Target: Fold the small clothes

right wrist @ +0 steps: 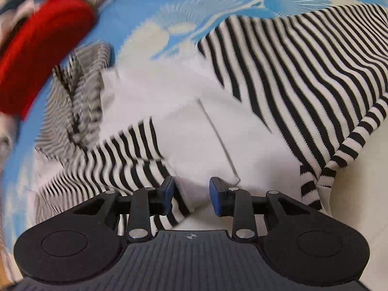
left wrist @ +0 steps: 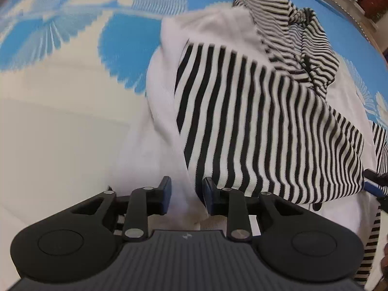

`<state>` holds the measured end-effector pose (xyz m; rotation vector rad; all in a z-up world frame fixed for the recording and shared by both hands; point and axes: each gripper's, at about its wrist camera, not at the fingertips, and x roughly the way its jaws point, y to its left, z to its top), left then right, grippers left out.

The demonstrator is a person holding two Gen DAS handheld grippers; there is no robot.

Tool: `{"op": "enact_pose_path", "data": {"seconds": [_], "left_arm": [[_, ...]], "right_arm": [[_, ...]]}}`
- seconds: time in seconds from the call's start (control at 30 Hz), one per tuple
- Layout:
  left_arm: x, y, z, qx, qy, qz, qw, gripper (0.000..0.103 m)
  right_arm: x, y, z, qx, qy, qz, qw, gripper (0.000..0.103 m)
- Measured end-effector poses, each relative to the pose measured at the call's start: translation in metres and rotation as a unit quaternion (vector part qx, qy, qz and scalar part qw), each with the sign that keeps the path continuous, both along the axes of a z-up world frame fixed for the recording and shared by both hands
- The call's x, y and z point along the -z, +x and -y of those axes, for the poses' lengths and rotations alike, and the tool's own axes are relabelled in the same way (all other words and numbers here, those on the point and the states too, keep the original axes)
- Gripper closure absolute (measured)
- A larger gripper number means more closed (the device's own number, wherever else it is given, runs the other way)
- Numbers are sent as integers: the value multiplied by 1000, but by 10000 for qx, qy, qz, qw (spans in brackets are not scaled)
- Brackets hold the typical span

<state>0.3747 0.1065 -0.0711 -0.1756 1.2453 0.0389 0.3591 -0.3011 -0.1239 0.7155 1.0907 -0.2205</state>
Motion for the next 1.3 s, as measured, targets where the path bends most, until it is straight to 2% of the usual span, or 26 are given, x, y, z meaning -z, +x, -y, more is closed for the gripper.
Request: {"op": "enact_pose_path", "data": {"seconds": [0.07, 0.1, 0.2, 0.23, 0.3, 0.43, 0.53, 0.57, 0.7, 0.8, 1.0, 1.13, 1.3], "left_arm": [[-11, -1, 5, 97, -189, 275, 9994, 69], [-9, 0, 9, 189, -235, 252, 9992, 69], [14, 0, 18, 215, 19, -320, 9993, 69], [13, 0, 21, 235, 89, -297, 9992, 69], [-2, 1, 28, 280, 155, -68, 9995, 69], [-45, -2, 55, 621, 238, 689, 9954, 62], [-58, -7, 84, 947, 333, 1085, 9890, 50], [-58, -7, 92, 1022, 364, 1115, 9878, 49], [-51, -9, 119, 1228, 255, 1056, 9865, 49], [-49, -10, 132, 1364, 294, 1083, 9843, 49], [-43, -5, 136, 1268, 311, 1066, 9857, 49], [-40, -1, 140, 1234, 292, 1032, 9865, 49], [-40, 2, 146, 1210, 285, 1091, 9862, 49]], "right_arm": [[-11, 0, -2, -207, -103, 281, 9993, 61], [-12, -1, 0, -265, -116, 275, 9992, 58], [-3, -10, 15, -47, -186, -302, 9994, 57], [-7, -16, 24, 90, -168, -296, 9994, 57], [-18, -20, 35, 143, -157, -147, 9997, 57], [-48, -27, 65, 156, -397, 358, 9984, 56], [-54, -36, 98, 356, -634, 485, 9962, 56], [-54, -41, 109, 470, -693, 503, 9952, 56], [-46, -60, 169, 1215, -809, 435, 9883, 56], [-42, -78, 217, 1816, -802, 418, 9792, 63], [-25, -117, 292, 3084, -480, 365, 9493, 63], [-3, -120, 310, 3330, 29, 315, 9424, 63], [11, -120, 313, 3367, 102, 195, 9413, 63]]}}
